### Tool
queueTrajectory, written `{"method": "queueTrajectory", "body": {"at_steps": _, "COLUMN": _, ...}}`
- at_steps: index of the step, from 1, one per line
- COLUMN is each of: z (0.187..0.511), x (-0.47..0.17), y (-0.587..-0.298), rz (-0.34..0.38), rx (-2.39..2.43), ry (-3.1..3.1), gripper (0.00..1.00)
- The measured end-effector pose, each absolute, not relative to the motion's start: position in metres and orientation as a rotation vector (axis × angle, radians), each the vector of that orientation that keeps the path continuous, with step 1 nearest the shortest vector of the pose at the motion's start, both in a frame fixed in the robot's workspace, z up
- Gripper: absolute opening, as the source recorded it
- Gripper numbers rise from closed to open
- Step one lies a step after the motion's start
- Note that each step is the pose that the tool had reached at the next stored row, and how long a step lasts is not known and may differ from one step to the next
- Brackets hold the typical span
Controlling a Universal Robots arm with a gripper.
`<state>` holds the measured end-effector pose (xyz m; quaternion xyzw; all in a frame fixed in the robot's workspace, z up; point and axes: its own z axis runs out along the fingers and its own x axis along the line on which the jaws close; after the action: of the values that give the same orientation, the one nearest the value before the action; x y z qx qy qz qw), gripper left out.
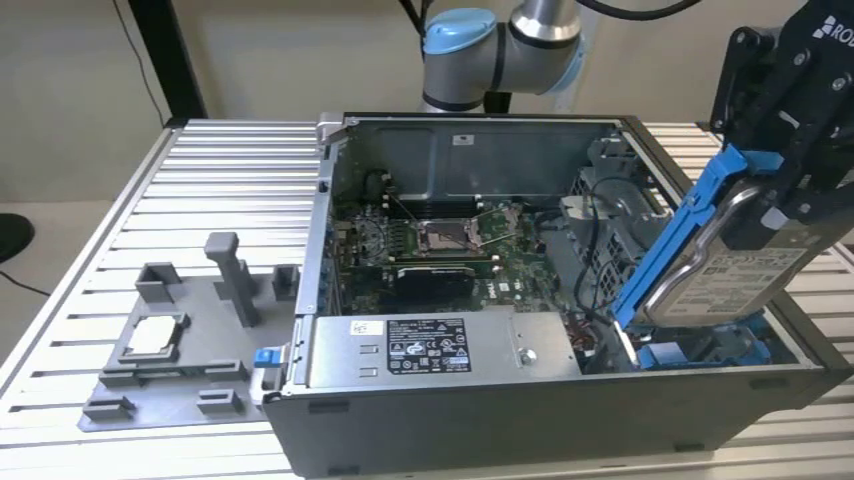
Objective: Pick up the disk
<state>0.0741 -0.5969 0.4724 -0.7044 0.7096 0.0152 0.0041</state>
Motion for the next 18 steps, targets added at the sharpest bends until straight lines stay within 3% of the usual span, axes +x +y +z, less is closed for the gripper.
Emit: {"method": "queueTrajectory", "body": {"at_steps": 18, "z": 0.461, "x": 0.080, "y": -0.591, "rz": 0.065, "rx": -2.185, "ry": 2.201, "gripper": 0.00}}
